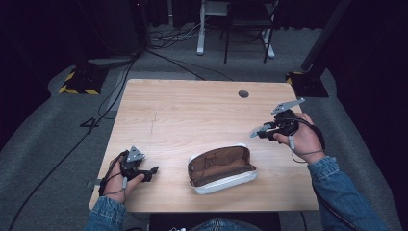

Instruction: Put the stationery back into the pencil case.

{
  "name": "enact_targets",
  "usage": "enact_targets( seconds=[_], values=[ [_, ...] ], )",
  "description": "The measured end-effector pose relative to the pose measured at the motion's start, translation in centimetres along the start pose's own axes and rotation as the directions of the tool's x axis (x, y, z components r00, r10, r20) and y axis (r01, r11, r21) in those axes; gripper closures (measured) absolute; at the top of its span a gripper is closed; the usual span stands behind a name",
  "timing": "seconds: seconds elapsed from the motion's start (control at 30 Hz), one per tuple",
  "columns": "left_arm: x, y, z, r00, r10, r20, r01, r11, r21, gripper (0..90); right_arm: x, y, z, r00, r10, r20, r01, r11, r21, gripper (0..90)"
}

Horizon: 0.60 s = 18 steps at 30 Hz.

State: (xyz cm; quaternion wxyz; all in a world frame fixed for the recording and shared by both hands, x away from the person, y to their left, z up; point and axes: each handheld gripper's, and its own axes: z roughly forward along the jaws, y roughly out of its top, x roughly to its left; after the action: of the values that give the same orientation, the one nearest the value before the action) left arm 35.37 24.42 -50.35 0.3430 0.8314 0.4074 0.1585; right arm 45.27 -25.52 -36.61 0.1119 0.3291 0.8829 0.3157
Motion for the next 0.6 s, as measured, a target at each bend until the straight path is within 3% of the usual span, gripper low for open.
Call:
enact_targets(
  seconds=[0.27,0.6],
  values=[
    [0.0,0.1,0.0,1.0000,0.001,0.001,-0.001,1.0000,0.003,22.0,1.9,0.3,-1.6,0.9990,0.018,-0.040,-0.019,0.999,-0.034,50.1],
    [0.0,0.2,0.2,1.0000,0.002,0.003,-0.002,1.0000,0.000,21.9,5.2,0.9,-2.9,0.9949,-0.022,-0.099,0.016,0.998,-0.062,50.0]
  ],
)
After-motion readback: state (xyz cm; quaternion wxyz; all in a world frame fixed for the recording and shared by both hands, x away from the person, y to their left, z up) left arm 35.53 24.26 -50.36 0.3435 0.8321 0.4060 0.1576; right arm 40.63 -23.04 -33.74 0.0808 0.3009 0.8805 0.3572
